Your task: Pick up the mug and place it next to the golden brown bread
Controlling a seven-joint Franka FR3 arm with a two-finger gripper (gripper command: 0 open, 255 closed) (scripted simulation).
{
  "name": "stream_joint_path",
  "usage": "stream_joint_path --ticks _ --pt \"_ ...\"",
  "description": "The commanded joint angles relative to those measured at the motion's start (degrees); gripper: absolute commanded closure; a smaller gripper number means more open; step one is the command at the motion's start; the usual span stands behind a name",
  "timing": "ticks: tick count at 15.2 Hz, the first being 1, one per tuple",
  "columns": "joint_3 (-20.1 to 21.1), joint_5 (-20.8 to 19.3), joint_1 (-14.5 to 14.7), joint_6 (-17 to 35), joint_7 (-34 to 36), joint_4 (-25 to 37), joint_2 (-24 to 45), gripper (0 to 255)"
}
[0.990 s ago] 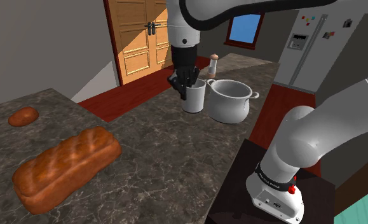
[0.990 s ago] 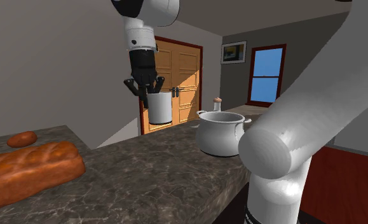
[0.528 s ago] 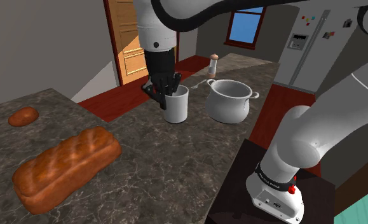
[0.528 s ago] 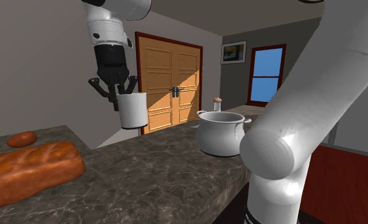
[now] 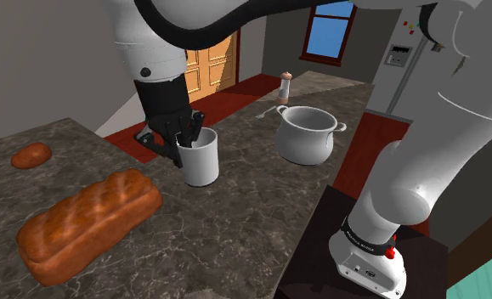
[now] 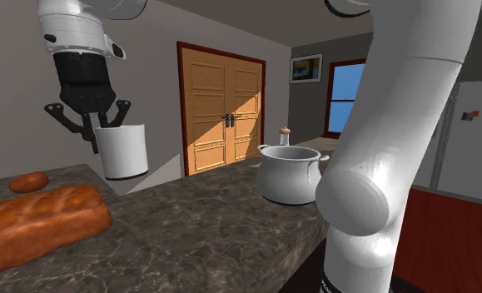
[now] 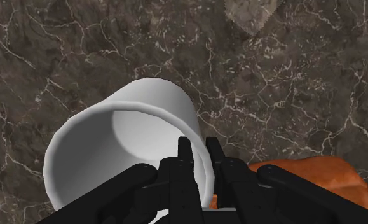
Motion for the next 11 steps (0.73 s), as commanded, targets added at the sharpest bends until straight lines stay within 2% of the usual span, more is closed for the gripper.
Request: stream_joint_path --ticks 1,5,8,11 --pt "2.34 -1.93 0.85 -0.68 4.01 4.48 4.38 255" --pt "5.91 -7.37 3.99 -2.26 11.68 13.66 14.03 255" --pt "7.21 -12.02 7.96 -4.37 16.85 21.45 21.58 255" --pt "6.96 -11.87 7.81 -1.98 16.76 18.87 21.33 255"
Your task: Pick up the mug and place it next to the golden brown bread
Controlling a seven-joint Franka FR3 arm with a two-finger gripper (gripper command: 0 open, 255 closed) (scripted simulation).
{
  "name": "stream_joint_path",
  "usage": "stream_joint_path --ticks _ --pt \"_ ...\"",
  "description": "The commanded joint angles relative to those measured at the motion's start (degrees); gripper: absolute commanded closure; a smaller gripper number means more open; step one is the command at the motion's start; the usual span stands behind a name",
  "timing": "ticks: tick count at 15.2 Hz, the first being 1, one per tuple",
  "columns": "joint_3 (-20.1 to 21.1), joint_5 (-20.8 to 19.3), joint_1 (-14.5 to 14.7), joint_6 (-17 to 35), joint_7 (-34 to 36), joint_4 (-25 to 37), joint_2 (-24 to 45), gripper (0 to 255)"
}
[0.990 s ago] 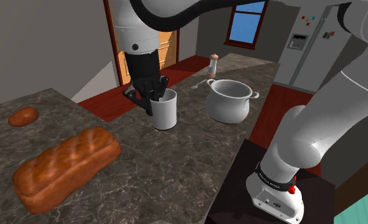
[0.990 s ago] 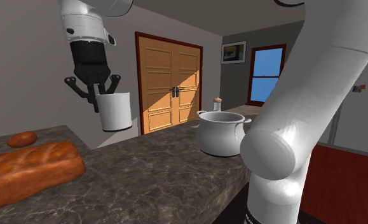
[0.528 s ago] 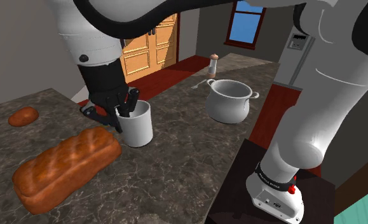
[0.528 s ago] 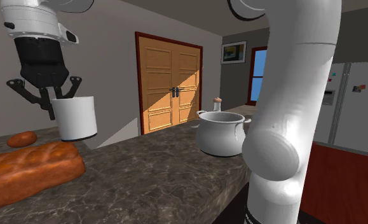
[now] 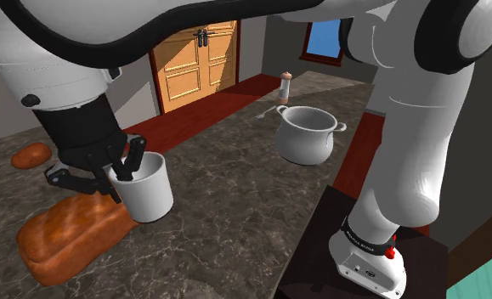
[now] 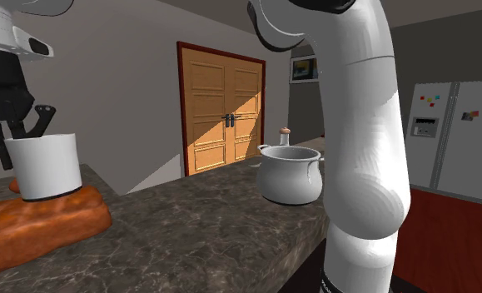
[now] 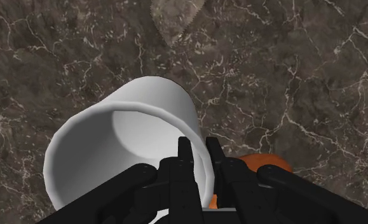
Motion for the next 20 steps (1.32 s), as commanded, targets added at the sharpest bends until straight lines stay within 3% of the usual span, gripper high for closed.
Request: stream_joint_path --ticks 1,20 --pt "-0.02 0.03 -0.1 1.48 0.1 -1.54 -0.11 255" --pt "-0.83 -1.85 -0.26 15.38 1.3 -13.78 2.15 255"
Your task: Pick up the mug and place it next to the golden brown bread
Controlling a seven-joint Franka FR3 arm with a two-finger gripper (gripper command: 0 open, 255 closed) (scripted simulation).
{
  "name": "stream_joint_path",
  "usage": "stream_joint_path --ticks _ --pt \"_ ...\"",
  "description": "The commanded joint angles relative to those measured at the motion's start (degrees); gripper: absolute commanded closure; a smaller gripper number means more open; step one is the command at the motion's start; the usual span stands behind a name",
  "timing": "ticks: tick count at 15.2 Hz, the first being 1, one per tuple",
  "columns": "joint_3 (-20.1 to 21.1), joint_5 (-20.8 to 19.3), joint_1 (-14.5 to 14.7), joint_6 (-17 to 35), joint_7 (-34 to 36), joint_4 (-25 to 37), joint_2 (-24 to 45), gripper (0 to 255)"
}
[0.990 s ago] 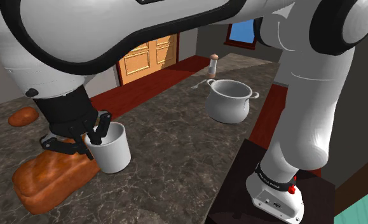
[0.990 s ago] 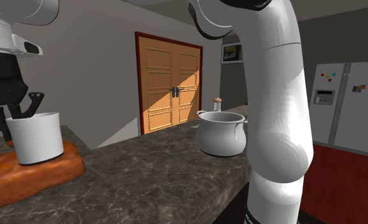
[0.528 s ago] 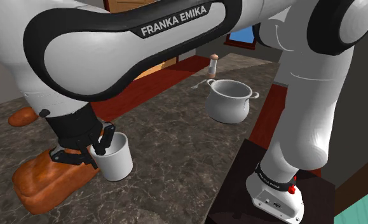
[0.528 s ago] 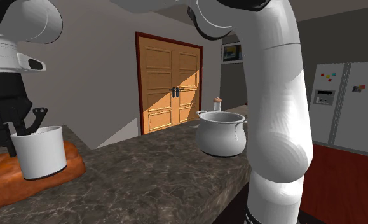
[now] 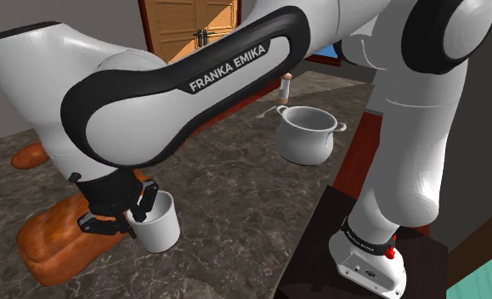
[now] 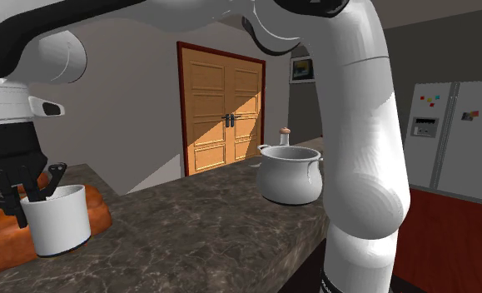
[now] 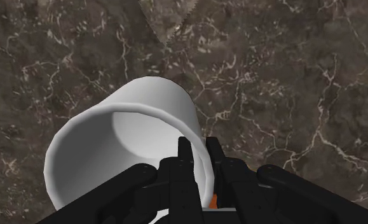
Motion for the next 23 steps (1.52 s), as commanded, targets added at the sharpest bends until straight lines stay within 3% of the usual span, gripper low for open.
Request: stream_joint_path --ticks 1,13,21,22,23 --pt "-0.09 -0.43 0.19 1.38 0.39 -0.93 0.54 255" --pt "-1.32 -3.53 1.13 9.1 2.34 -5.65 4.47 255" --pt "-1.33 -3.53 1.13 9.1 2.34 -5.65 4.47 255" --pt "-1.33 -3.53 1.13 9.1 2.34 -5.65 4.47 0" --pt "-1.33 -3.53 1.13 9.09 2.34 -5.64 4.48 0"
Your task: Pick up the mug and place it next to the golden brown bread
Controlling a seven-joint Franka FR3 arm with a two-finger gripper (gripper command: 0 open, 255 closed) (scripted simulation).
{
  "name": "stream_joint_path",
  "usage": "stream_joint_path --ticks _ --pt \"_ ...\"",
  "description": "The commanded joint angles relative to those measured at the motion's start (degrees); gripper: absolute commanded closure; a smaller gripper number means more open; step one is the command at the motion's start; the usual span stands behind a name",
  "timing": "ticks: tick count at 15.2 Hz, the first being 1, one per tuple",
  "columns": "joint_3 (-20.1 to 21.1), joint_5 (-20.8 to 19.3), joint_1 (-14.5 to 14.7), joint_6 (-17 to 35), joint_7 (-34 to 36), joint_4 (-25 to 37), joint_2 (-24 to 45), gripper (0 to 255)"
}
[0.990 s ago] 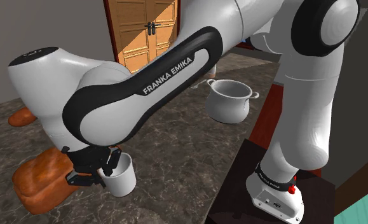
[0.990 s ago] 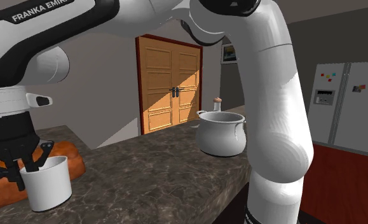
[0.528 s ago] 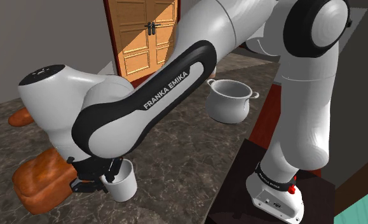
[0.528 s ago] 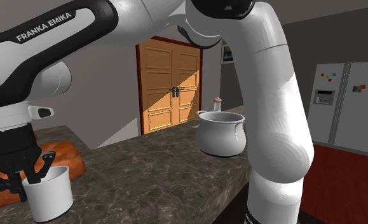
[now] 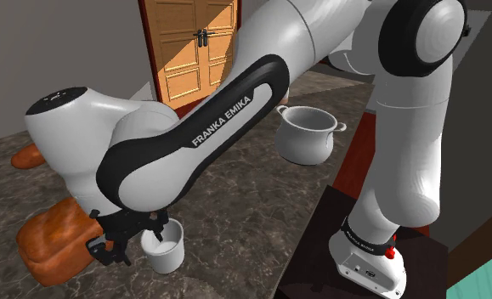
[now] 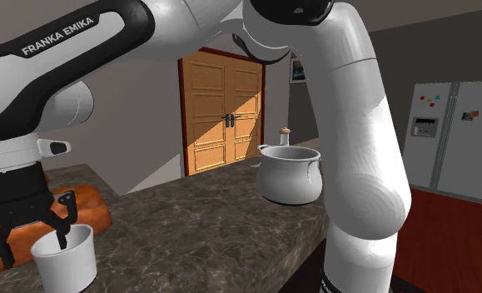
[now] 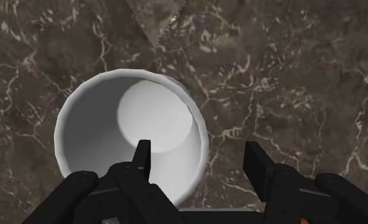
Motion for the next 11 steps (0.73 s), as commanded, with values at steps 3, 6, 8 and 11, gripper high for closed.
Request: stream_joint_path --ticks 3,6,8,11 --pt "0.0 0.0 0.0 0.0 0.0 0.01 0.0 0" --pt "0.54 1.21 -0.32 -3.39 -0.8 2.31 -1.43 0" --pt "0.9 2.08 -0.48 -6.51 -1.39 4.67 -2.44 0" --pt "0.9 2.09 -0.48 -6.51 -1.39 4.67 -2.44 0"
